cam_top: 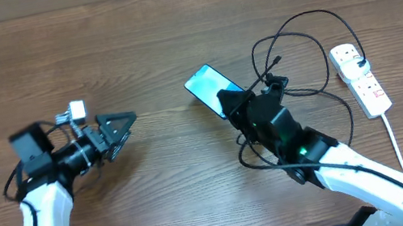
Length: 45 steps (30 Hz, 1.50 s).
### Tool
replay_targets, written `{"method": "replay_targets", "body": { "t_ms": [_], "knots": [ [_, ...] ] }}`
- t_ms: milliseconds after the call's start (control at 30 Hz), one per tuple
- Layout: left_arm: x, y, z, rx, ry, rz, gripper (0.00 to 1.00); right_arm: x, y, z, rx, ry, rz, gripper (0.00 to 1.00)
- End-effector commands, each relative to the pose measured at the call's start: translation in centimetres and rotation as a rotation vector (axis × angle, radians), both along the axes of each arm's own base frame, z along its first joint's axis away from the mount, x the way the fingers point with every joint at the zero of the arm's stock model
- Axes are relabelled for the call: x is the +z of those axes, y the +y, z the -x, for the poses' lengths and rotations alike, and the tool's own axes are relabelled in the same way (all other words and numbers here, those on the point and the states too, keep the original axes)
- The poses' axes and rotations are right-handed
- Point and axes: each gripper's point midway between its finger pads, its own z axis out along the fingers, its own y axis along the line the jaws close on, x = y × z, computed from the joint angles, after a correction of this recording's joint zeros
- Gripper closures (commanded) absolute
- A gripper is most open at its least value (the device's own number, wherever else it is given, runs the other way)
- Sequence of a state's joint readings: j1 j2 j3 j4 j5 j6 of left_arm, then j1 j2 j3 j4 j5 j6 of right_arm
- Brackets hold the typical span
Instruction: Plug charger to phone and switch on socket
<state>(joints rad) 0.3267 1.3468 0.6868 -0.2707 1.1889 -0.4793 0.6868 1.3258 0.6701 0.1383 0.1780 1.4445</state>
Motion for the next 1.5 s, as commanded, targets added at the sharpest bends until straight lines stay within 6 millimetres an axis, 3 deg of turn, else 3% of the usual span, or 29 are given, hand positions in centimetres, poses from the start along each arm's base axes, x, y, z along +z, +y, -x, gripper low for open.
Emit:
{"method": "replay_targets", "body": {
  "t_ms": [0,167,300,433,533,767,1133,1467],
  "knots": [
    [0.5,-2.0,-0.3,-0.062,0.050,0.104,0.01,0.0,1.7,-1.1,0.010,0.001,-0.112,0.96],
    [0.9,-2.7,-0.9,-0.072,0.055,0.123,0.00,0.6,5.4,-1.4,0.189,-0.103,-0.162,0.96],
    [1.2,-2.6,-1.3,-0.042,0.097,0.148,0.01,-1.0,5.8,-1.5,0.193,-0.063,-0.165,0.96],
    [1.1,-2.9,-2.0,0.001,0.163,0.167,0.00,-0.1,6.3,-1.4,0.213,-0.082,-0.202,0.96],
    [0.7,-3.7,-2.5,0.035,0.222,0.166,0.07,1.2,7.1,-1.2,0.255,-0.117,-0.245,0.96],
    [-0.2,-6.7,-3.0,0.094,0.352,0.165,0.26,1.3,8.0,-0.1,0.253,0.046,-0.432,0.96],
    [-1.1,-6.0,-3.9,0.193,0.390,0.147,0.57,1.5,9.7,2.4,0.349,0.241,-0.588,0.96],
    [-1.1,-6.5,-3.8,0.221,0.482,0.203,0.75,0.2,8.9,1.6,0.270,0.253,-0.554,0.96]
  ]
}}
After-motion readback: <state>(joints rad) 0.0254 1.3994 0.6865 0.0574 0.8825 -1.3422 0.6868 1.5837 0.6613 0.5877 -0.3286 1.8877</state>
